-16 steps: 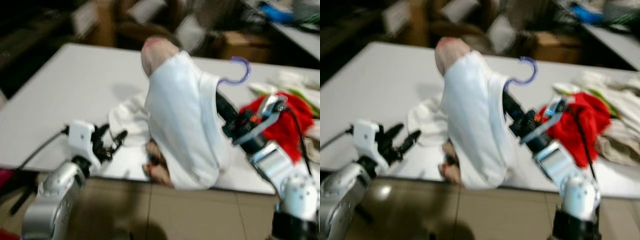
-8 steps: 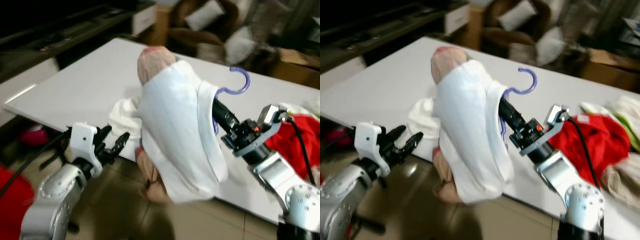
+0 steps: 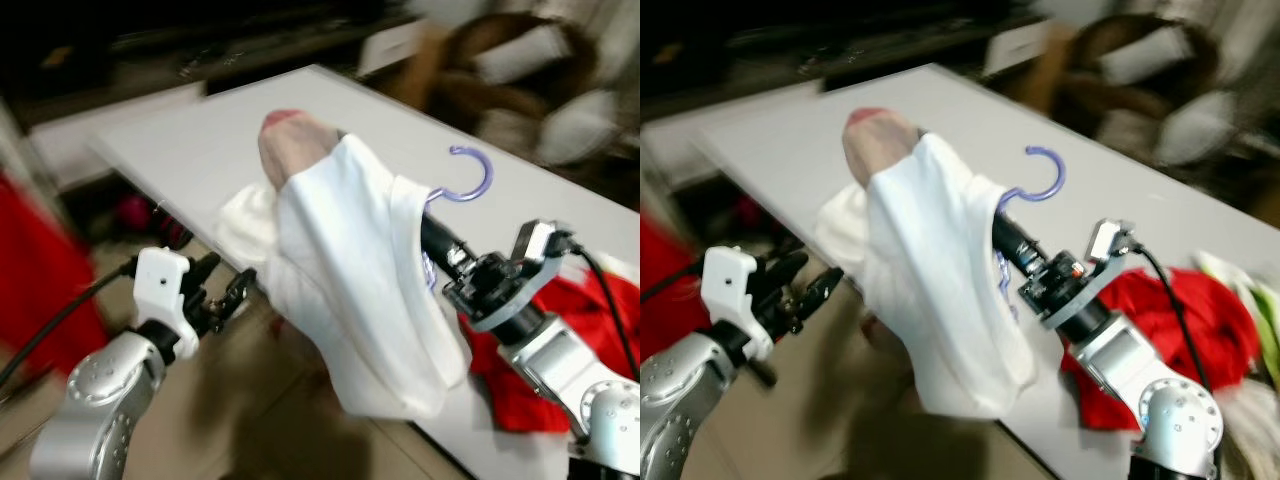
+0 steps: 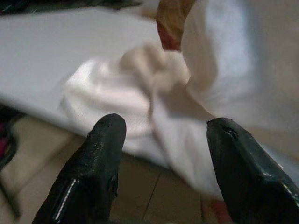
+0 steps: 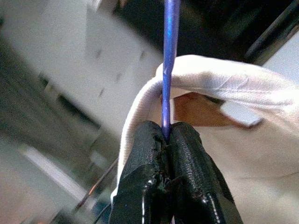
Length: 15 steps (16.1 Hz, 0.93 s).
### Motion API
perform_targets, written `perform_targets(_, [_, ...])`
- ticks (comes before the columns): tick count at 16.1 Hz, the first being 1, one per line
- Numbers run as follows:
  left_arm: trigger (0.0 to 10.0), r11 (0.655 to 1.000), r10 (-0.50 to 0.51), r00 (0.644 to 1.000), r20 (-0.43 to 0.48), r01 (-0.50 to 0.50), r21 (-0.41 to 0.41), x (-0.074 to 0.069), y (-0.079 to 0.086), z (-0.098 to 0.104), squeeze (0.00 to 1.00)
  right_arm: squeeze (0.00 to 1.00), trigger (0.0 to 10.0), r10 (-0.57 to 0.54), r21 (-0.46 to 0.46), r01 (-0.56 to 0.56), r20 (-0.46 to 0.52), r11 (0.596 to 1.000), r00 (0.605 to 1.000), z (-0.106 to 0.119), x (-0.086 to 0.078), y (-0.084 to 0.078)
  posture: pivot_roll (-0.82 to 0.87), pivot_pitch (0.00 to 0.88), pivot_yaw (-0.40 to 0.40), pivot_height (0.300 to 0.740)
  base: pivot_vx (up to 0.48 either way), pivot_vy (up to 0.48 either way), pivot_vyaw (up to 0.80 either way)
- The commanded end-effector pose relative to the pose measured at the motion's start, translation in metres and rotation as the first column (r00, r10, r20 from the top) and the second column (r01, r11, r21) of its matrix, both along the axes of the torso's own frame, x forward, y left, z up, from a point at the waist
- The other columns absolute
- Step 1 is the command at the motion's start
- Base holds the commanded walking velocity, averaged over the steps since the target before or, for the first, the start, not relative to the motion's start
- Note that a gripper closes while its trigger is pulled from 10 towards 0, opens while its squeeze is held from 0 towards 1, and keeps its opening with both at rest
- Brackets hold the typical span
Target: Hang hanger
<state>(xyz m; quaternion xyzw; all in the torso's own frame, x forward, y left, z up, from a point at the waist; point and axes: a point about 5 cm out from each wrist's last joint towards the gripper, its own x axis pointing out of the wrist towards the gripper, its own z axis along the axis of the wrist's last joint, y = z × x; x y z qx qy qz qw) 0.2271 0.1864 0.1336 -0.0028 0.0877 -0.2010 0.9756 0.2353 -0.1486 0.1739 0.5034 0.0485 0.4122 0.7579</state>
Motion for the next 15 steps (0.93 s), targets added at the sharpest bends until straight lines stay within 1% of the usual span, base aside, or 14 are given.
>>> perform_targets(1, [10.0,1.0,-0.013,1.0,0.02,0.013,0.013,-0.001,0.0,0.005,0.0,0.0,10.0,0.032,0.006,-0.032,0.032,0.999,0.999,0.006,-0.002,0.004,0.0,0.0,-0.063,0.74,0.0,0.0,0.8])
perform_targets(4, [10.0,1.0,-0.016,1.0,0.025,0.016,0.019,-0.001,0.0,0.006,0.0,0.0,10.0,0.061,0.003,-0.061,0.022,0.998,0.998,0.001,-0.003,0.011,0.02,0.0,-0.067,0.74,0.0,0.0,0.8])
perform_targets(7, [10.0,0.999,-0.023,1.0,0.02,0.022,0.027,-0.001,0.004,0.007,0.0,0.0,10.0,0.054,0.019,-0.054,0.012,0.998,0.998,-0.001,-0.003,0.016,0.03,0.0,-0.057,0.74,0.0,0.0,0.8])
perform_targets(9, [10.0,0.999,-0.031,0.999,0.018,0.03,0.037,0.0,0.007,0.009,0.0,0.0,10.0,0.012,0.039,-0.011,-0.009,0.999,1.0,-0.005,0.0,0.017,0.04,0.0,-0.044,0.74,0.0,0.309,0.8])
perform_targets(15, [10.0,0.998,-0.051,0.999,0.009,0.05,0.043,0.003,0.008,0.011,0.0,0.0,10.0,-0.075,0.012,0.075,-0.038,0.997,0.996,-0.009,0.007,0.018,0.03,0.0,-0.022,0.74,0.0,0.333,0.79])
